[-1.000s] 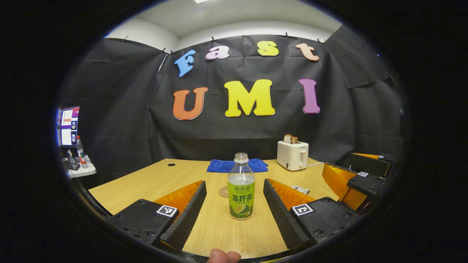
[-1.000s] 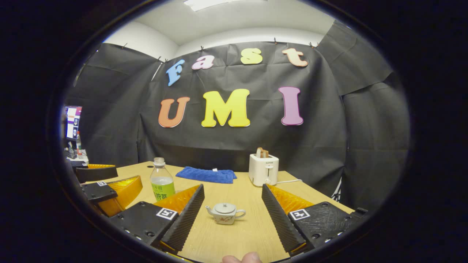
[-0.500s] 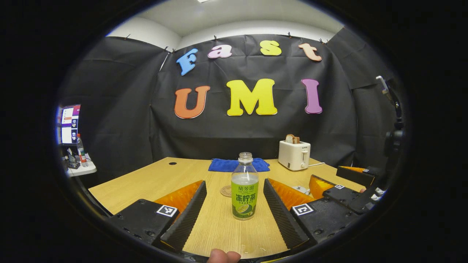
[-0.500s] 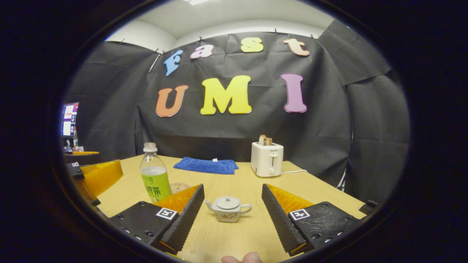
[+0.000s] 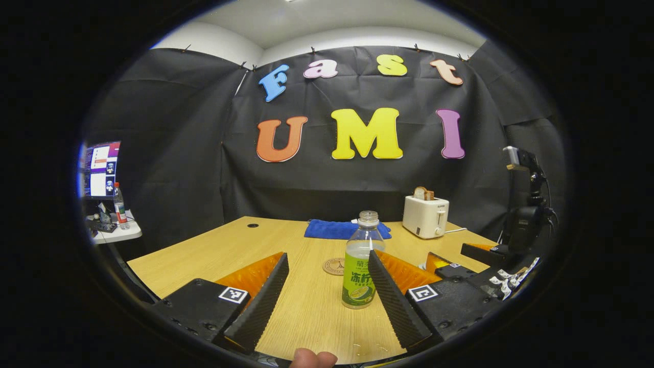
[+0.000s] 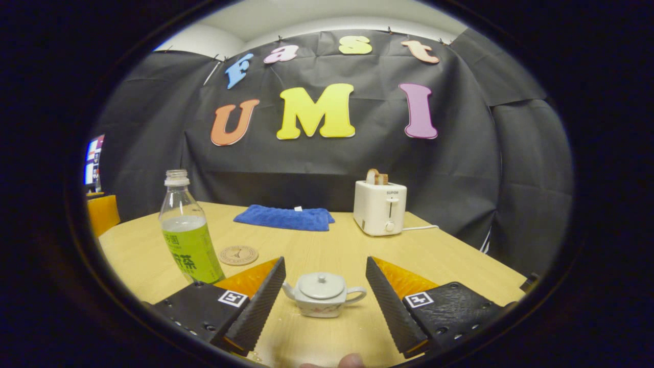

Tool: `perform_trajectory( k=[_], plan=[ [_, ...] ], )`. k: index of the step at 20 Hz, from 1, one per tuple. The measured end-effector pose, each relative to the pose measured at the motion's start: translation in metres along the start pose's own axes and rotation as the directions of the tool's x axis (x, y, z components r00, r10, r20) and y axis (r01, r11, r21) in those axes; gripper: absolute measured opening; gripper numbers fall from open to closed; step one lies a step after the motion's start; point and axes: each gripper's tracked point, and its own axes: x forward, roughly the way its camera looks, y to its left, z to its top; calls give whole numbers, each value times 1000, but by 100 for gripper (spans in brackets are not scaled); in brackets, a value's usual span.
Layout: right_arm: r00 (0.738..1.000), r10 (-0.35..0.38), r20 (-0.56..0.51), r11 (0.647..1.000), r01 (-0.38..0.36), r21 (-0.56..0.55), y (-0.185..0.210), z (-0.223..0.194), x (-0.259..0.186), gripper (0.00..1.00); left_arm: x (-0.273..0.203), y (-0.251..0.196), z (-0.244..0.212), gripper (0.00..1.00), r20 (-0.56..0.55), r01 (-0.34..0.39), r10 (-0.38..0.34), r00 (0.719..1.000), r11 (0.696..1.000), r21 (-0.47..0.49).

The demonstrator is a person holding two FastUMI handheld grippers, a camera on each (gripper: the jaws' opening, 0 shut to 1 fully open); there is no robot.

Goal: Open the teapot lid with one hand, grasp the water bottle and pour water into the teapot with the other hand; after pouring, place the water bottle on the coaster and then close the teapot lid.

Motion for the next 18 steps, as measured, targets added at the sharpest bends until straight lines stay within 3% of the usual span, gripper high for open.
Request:
perform_trajectory(
  k=[3,7,10,12,13,16,18],
  plan=[
    [1000,-8,-20,1000,7,-26,1,-6,15,90,2,3,-2,98,-5,-5,5,1000,1000,-14],
    [999,-16,-48,999,14,-36,3,-12,31,68,3,7,-4,98,-17,-11,10,1000,999,-36],
    [998,-26,-61,999,23,-38,3,-15,35,34,4,8,-5,98,-17,-12,11,1000,999,-39],
    [997,-31,-64,999,29,-37,4,-14,37,24,6,9,-7,98,-24,-13,12,1000,999,-40],
    [997,-28,-70,999,25,-42,5,-16,37,24,6,9,-7,98,-25,-14,13,1000,999,-41],
    [997,-32,-65,997,28,-67,4,-18,36,4,7,12,-9,98,-29,-17,16,999,999,-42],
    [998,-20,-67,998,16,-65,5,-18,38,4,7,11,-11,98,-31,-12,11,999,999,-46]
  ],
)
